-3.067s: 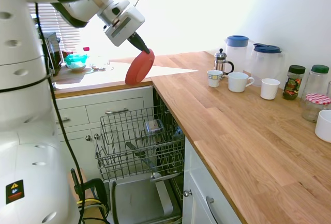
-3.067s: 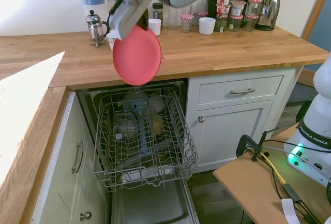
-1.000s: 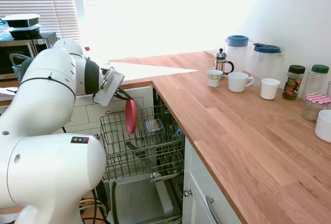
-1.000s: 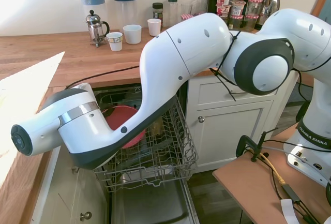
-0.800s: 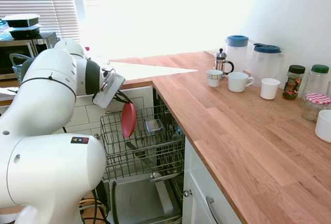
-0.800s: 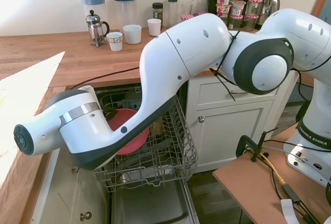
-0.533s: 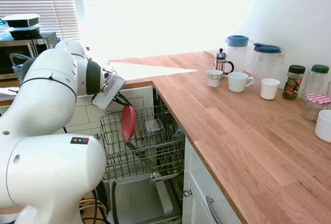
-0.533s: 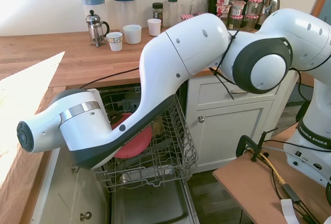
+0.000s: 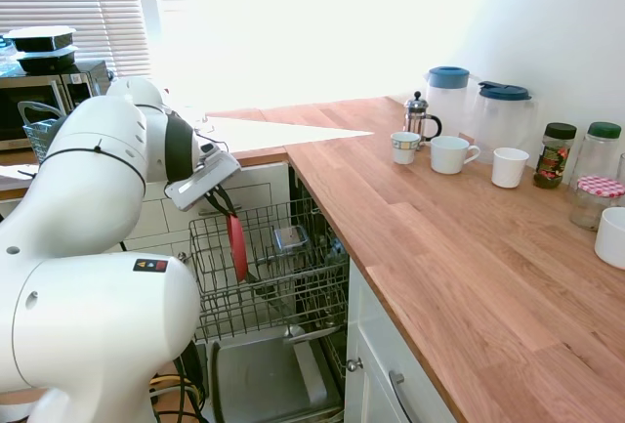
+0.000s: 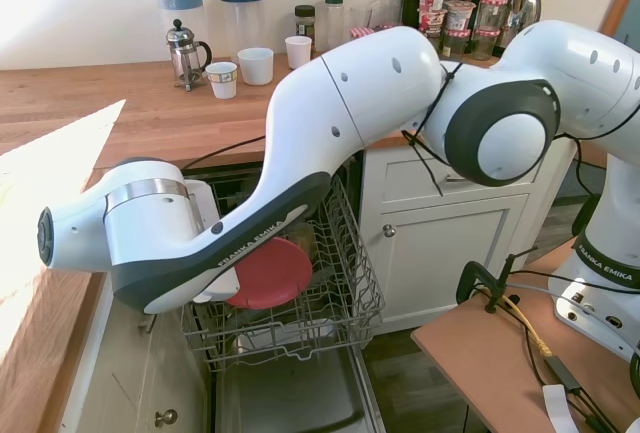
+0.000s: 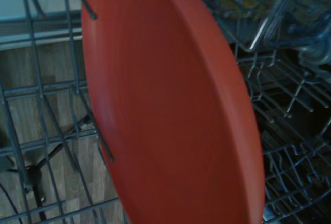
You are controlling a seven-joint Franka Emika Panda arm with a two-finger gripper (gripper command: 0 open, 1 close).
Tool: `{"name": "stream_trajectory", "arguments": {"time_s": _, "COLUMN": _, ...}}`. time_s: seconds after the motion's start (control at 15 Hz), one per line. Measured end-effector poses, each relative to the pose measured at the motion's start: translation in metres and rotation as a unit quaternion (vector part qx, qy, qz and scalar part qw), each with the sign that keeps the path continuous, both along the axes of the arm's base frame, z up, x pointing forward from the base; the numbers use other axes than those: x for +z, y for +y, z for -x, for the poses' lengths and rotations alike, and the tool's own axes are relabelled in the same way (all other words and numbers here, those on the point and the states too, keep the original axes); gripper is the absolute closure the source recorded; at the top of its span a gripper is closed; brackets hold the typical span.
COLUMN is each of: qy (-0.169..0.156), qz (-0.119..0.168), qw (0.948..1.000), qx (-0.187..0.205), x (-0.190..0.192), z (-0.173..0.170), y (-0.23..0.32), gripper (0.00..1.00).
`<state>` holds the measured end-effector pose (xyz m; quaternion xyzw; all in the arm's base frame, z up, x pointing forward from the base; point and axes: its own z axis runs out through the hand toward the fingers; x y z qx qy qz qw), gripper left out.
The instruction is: Put the plate in the dishwasher
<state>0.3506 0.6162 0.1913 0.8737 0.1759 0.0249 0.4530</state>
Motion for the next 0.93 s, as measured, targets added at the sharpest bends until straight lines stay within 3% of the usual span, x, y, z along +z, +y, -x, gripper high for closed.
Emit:
{"name": "stream_trajectory", "arguments": {"time_s": 0.33, "qy": 0.077, "qz": 0.001, "qw": 0.9970, "qx": -0.009, "x": 0.014, "z": -0.013, "y": -0.007, "gripper": 0.00}}
{"name": "stream_trajectory", "arguments": {"time_s": 0.53, "qy": 0.131, "qz": -0.001, "qw": 0.9913, "qx": -0.010, "x": 0.024, "z": -0.016, "y": -0.011, "gripper": 0.00}}
{"name": "stream_trajectory", "arguments": {"time_s": 0.93, "qy": 0.157, "qz": -0.014, "qw": 0.9874, "qx": -0.013, "x": 0.041, "z": -0.029, "y": -0.015, "gripper": 0.00}}
